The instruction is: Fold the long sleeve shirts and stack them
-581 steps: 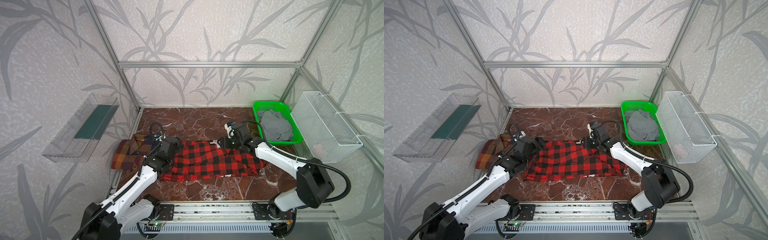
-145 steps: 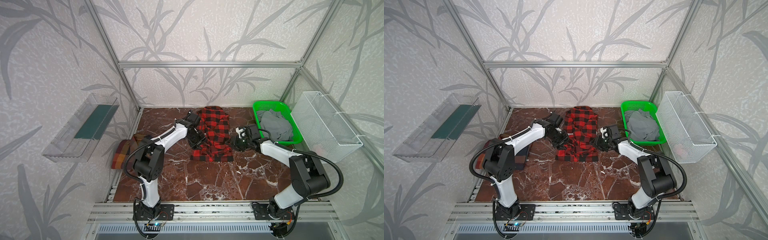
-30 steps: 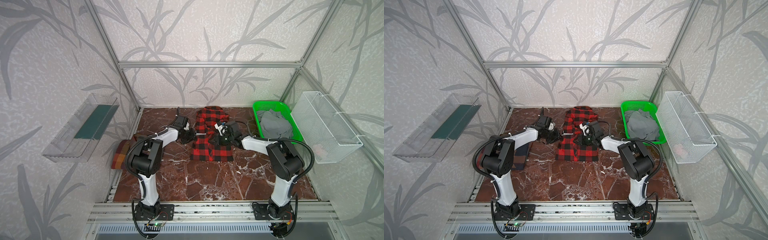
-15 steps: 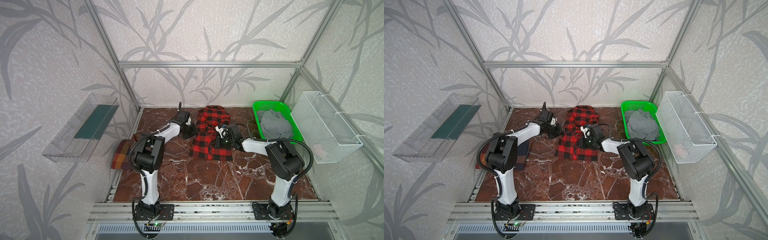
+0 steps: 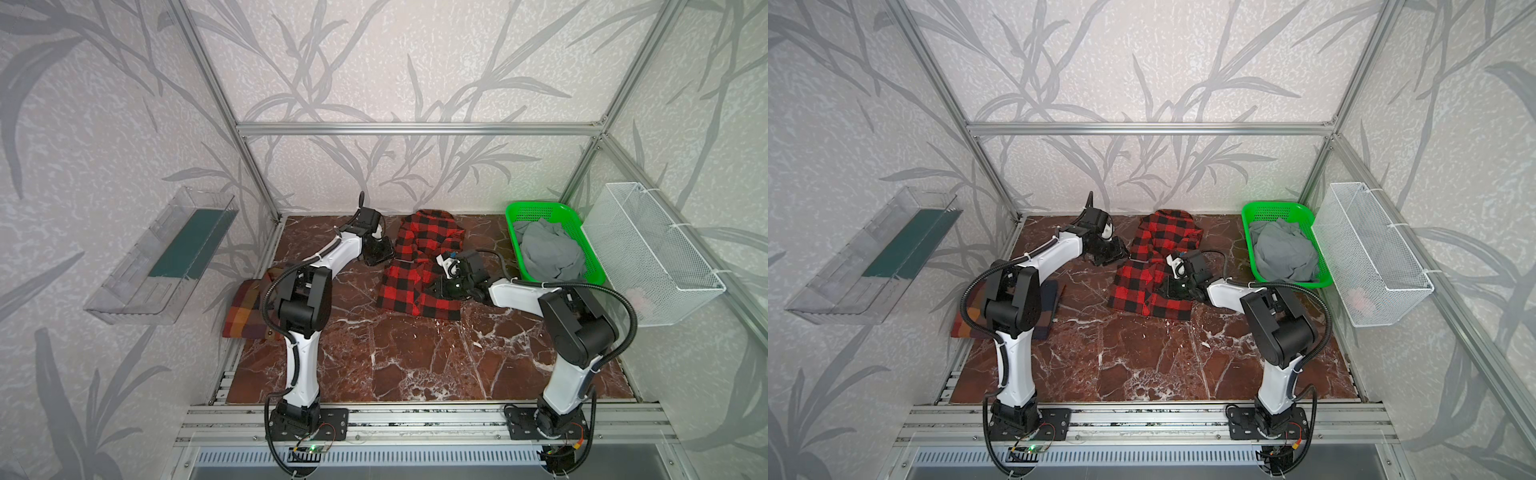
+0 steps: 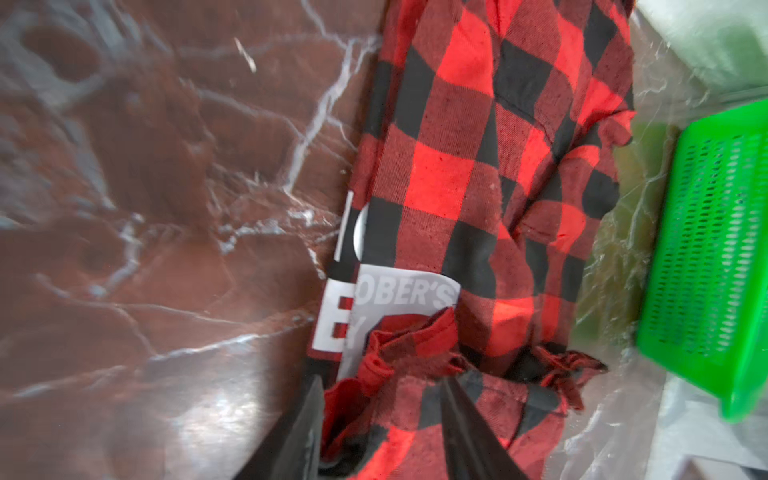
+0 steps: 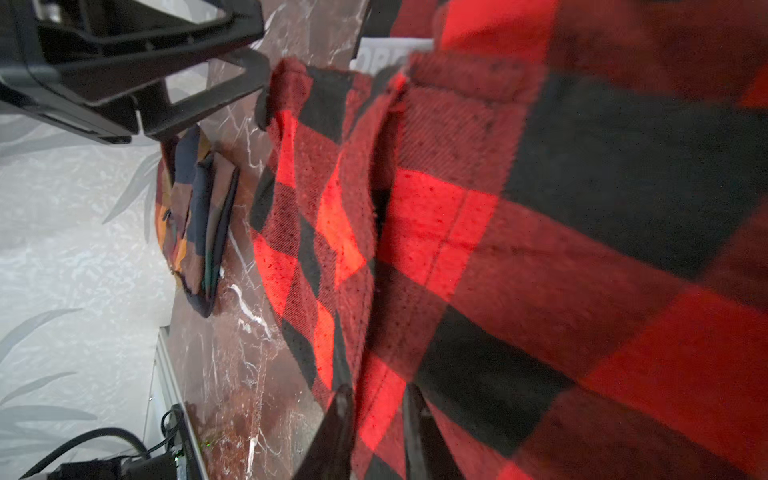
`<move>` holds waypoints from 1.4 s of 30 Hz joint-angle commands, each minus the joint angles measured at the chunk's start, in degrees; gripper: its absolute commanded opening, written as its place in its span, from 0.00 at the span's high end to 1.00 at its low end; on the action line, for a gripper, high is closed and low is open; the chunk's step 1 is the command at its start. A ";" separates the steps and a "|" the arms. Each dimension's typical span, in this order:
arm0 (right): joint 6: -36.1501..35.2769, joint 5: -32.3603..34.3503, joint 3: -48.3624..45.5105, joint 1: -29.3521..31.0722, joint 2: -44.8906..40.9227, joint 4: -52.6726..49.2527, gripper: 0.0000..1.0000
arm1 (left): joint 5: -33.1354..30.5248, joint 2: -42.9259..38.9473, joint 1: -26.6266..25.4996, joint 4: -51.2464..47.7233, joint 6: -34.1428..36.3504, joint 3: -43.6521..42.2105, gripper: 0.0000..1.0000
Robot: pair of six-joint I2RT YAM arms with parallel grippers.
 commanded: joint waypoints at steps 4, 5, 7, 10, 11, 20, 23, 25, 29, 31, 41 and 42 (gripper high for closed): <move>-0.15 6.70 -4.08 -0.95 -0.19 -4.17 0.77 | -1.45 -5.77 0.45 -4.88 0.39 1.57 0.40; 0.28 6.95 -5.09 -0.95 -0.17 -3.50 0.77 | -1.76 -6.98 0.41 -4.71 -0.09 0.61 0.36; 1.31 7.33 -7.94 -0.90 -0.48 -1.32 0.78 | -2.23 -9.84 0.48 -4.60 -0.91 -1.75 0.30; 3.83 6.98 -11.37 -0.14 -1.20 1.60 0.79 | -3.25 -13.65 0.48 -6.33 -2.26 -4.51 0.30; 5.48 7.14 -12.48 0.71 -1.45 2.20 0.79 | -3.32 -14.95 0.41 -6.26 -2.86 -5.70 0.30; 23.03 9.17 -16.92 20.66 -0.61 16.40 0.80 | -2.69 -25.59 0.21 -11.58 -5.04 -15.94 0.29; 26.30 9.87 -12.33 28.72 0.96 17.99 0.79 | -4.13 -28.07 0.24 -15.29 -2.67 -17.04 0.29; 26.20 8.96 -7.01 33.44 1.41 16.17 0.77 | -5.18 -29.56 0.32 -17.74 -1.25 -17.81 0.29; 21.76 7.71 0.20 35.85 -2.57 7.44 0.67 | -8.27 -34.53 0.59 -20.39 2.14 -21.18 0.29; 17.02 10.37 2.47 35.26 -7.16 -0.43 0.62 | -10.07 -37.60 0.59 -21.16 3.98 -23.30 0.29; -5.75 10.82 16.90 21.64 -5.95 -22.25 0.48 | -16.21 -49.40 1.02 -19.90 5.89 -33.59 0.28; -7.40 10.74 18.68 21.36 -3.44 -23.26 0.48 | -16.42 -50.17 1.02 -19.76 6.15 -34.22 0.28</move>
